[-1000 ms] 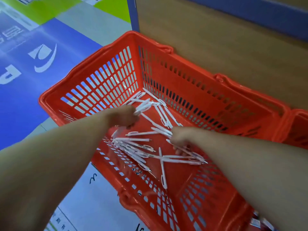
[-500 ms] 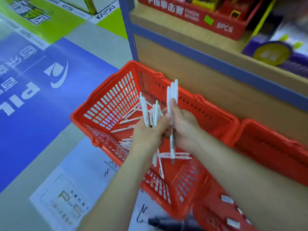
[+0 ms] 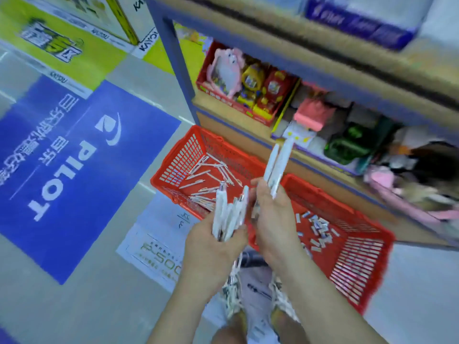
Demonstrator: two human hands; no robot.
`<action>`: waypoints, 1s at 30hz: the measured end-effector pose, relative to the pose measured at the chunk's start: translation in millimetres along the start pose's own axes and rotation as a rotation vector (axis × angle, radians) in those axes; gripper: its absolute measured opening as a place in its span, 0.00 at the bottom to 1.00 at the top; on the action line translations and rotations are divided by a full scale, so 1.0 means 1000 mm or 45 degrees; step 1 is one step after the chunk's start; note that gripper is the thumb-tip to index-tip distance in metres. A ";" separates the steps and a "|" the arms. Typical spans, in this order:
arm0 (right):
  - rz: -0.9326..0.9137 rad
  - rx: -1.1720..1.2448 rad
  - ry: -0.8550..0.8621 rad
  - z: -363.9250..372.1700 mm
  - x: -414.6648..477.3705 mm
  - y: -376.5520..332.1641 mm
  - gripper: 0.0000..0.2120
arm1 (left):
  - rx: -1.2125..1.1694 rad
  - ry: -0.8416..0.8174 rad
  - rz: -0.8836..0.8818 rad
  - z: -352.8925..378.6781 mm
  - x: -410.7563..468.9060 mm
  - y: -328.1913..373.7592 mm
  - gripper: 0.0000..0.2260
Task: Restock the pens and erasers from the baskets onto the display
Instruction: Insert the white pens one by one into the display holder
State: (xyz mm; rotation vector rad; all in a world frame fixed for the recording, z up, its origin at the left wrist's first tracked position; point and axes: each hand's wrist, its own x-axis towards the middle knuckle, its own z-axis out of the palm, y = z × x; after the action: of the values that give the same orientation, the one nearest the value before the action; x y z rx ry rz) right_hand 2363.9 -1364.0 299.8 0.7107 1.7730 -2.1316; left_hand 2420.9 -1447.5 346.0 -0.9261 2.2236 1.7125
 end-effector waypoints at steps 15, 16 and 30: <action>-0.169 -0.200 -0.146 -0.142 -0.178 -0.150 0.16 | -0.044 -0.317 0.284 0.085 -0.145 0.152 0.08; -0.228 -0.245 -0.140 -0.159 -0.184 -0.156 0.16 | -0.058 -0.348 0.274 0.100 -0.158 0.155 0.09; -0.382 -0.312 0.100 -0.497 -0.246 -0.226 0.18 | -0.145 -0.703 0.216 0.388 -0.376 0.208 0.14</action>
State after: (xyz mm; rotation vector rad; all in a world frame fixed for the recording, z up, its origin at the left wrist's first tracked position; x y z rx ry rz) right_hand 2551.5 -857.1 557.7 0.4975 2.2571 -2.0306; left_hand 2512.2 -925.3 578.7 -0.2326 1.8883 1.8926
